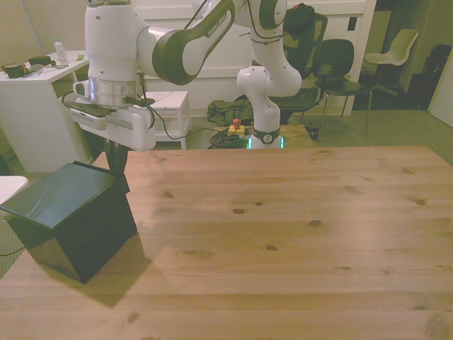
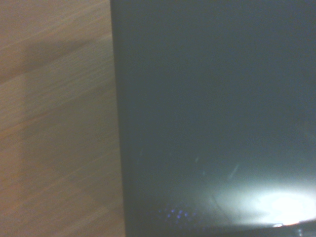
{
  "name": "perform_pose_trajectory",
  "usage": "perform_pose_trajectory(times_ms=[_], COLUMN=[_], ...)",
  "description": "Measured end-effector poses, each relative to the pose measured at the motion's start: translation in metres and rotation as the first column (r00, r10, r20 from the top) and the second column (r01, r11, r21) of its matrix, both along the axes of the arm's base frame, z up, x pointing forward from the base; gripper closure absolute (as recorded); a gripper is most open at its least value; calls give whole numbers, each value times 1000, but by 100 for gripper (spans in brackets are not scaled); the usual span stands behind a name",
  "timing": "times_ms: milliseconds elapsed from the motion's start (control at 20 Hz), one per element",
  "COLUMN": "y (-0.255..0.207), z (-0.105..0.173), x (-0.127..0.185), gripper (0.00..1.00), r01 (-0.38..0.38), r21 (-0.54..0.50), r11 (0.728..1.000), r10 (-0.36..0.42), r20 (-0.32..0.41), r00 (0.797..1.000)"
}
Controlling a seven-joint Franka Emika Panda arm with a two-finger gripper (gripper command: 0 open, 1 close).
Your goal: Close the top drawer
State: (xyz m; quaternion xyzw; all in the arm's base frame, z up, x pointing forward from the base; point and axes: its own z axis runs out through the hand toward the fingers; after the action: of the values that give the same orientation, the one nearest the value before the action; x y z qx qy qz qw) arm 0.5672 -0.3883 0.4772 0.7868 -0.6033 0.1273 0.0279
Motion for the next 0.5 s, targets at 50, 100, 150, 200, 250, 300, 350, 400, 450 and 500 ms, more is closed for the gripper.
perform_pose_trajectory(times_ms=[50, 100, 150, 200, 250, 300, 350, 400, 450, 500], y=[-1, -1, -1, -2, -2, -2, -2, -2, -2, -2], z=[0, 1, 1, 1, 2, 2, 2, 2, 2, 2], x=[4, 8, 10, 12, 12, 13, 14, 14, 14, 14], gripper=[100, 100, 100, 100, 100, 100, 100, 100, 100, 100], r01=[-2, -4, -5, -5, -5, -5, -5, -5, -5, -5], r21=[-3, -5, -4, 0, 2, 3, 4, 5, 5, 5], r11=[1000, 1000, 1000, 1000, 1000, 1000, 1000, 1000, 1000, 1000], r10=[2, 4, 5, 5, 5, 5, 5, 5, 5, 5], r20=[-2, -4, -10, -18, -23, -26, -28, -30, -30, -30], r00=[1000, 1000, 1000, 1000, 1000, 1000, 1000, 1000, 1000, 1000])
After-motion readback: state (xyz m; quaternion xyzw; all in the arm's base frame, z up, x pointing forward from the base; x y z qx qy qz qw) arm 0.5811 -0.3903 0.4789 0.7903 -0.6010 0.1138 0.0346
